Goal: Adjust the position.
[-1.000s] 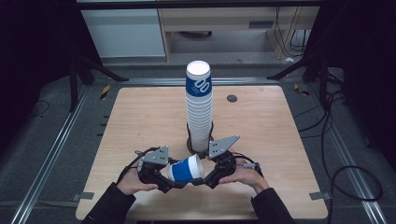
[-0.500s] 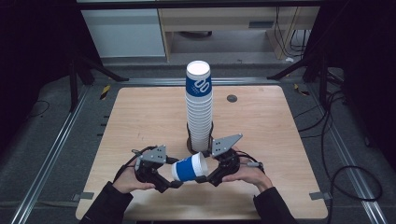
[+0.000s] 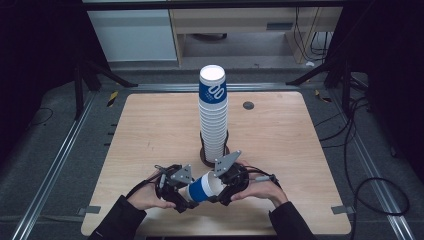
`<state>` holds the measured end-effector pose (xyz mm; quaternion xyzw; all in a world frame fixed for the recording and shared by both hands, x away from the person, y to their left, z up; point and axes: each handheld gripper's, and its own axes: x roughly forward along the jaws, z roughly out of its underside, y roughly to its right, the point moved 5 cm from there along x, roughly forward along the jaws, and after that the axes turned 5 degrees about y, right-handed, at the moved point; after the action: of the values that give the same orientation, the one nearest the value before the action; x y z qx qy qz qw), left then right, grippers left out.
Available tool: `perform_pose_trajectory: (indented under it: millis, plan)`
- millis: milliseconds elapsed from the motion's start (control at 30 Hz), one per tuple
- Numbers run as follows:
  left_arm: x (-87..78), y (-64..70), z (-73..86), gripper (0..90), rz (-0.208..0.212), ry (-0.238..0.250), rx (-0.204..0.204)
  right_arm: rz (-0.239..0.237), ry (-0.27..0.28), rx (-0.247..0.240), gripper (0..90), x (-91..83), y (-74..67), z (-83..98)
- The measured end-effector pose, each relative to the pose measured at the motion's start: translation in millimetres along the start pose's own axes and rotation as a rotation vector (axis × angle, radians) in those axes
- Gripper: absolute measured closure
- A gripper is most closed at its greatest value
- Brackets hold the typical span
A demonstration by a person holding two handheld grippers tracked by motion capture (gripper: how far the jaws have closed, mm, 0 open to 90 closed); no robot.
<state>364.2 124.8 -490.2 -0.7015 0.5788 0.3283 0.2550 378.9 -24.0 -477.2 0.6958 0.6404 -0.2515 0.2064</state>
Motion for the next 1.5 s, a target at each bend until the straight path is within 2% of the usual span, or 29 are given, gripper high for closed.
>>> perform_pose_trajectory:
  millis: [133,300,467,633,767,933,1067,1133,1300,1500]
  plan:
    - [4.4,2.3,0.2,19.7,0.006,-0.017,0.006,-0.006,-0.004,-0.012,14.8,3.8,-1.7,-1.8]
    - [4.5,3.2,-1.2,25.9,0.004,-0.009,0.009,-0.018,-0.004,-0.010,14.8,6.4,-4.2,-3.2]
    - [5.7,2.9,-1.1,27.0,-0.004,-0.006,0.011,-0.013,-0.010,-0.013,14.8,7.3,-4.1,-3.0]
    - [2.9,1.2,-1.8,27.1,-0.012,0.000,0.015,-0.004,0.007,-0.014,12.4,6.0,-2.8,-3.9]
    - [-0.7,-1.5,-1.6,27.2,-0.019,0.018,-0.003,0.018,0.038,-0.001,8.1,1.8,0.5,-6.5]
    - [-11.7,-11.0,1.5,27.2,-0.033,0.061,-0.041,0.054,0.129,0.036,6.5,-14.0,8.0,-12.0]
    - [-24.9,-19.2,1.5,27.1,-0.067,0.138,-0.080,0.105,0.208,0.077,6.5,-29.8,16.5,-14.5]
    - [-30.0,-21.0,-0.3,27.1,-0.081,0.182,-0.094,0.114,0.240,0.096,6.7,-35.2,19.4,-15.0]
    - [-41.9,-21.4,-8.2,27.1,-0.100,0.308,-0.117,0.106,0.301,0.126,6.7,-41.5,21.4,-16.8]
    - [-39.3,-15.7,-15.1,27.1,-0.107,0.336,-0.105,0.081,0.338,0.141,6.8,-38.0,18.9,-21.0]
